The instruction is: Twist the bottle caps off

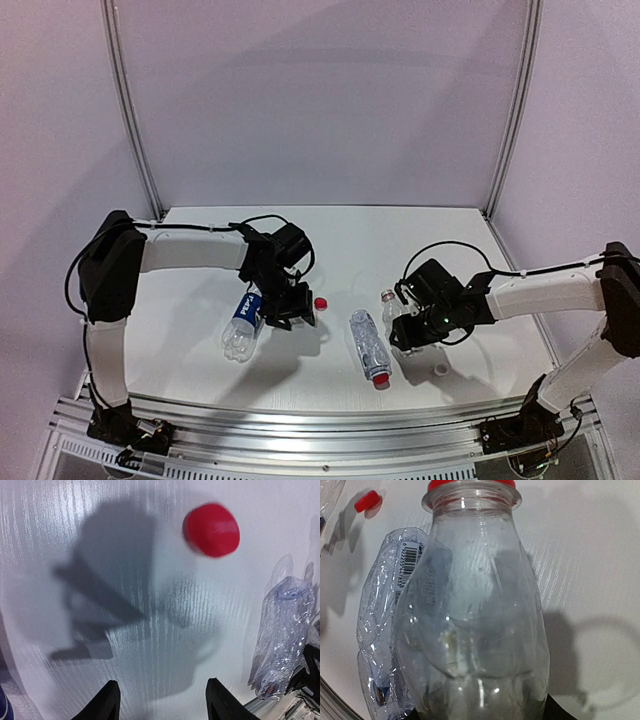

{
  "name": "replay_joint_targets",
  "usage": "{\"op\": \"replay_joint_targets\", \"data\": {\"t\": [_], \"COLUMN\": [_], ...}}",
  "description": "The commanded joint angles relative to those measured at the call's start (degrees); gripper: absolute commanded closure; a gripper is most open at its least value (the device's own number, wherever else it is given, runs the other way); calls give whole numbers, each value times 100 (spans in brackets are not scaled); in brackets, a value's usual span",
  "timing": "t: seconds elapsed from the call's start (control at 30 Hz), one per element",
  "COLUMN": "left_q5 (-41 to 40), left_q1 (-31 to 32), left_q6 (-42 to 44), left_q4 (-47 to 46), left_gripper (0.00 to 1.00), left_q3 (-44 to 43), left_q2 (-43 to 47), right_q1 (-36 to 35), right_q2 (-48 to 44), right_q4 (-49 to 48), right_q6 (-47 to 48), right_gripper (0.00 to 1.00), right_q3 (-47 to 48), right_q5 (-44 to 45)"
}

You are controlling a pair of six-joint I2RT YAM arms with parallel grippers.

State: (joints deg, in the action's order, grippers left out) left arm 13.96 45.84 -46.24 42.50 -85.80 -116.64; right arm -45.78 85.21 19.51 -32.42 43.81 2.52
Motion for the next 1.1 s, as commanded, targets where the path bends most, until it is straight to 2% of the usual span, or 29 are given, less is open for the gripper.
{"op": "replay_joint_targets", "data": {"t": [0.0, 0.13, 0.47, 0.77, 0.93, 1.07], "left_q5": [-250, -385, -570, -1016, -1190, -1369], "left_q1": [62, 103, 335, 652, 809, 893], "left_q6": [91, 177, 372, 592, 486, 346], "left_q4": [60, 123, 217, 495, 350, 210], "left_gripper": [39, 35, 34, 29, 29, 28], "left_q3": [114, 91, 104, 99, 512, 908], "left_q2": [139, 384, 709, 989, 1308, 1654], "right_q1": [116, 140, 137, 141, 135, -26], "right_q2": [163, 192, 138, -600, -1040, -1130], "right_q4": [-29, -35, 47, 638, 943, 832], "right_q6": [-62, -62, -54, 61, 90, -139], "right_gripper": [54, 42, 19, 13, 10, 10], "right_q3": [-73, -125, -132, 236, 584, 694], "right_q5": [12, 72, 126, 8, -428, -730]}}
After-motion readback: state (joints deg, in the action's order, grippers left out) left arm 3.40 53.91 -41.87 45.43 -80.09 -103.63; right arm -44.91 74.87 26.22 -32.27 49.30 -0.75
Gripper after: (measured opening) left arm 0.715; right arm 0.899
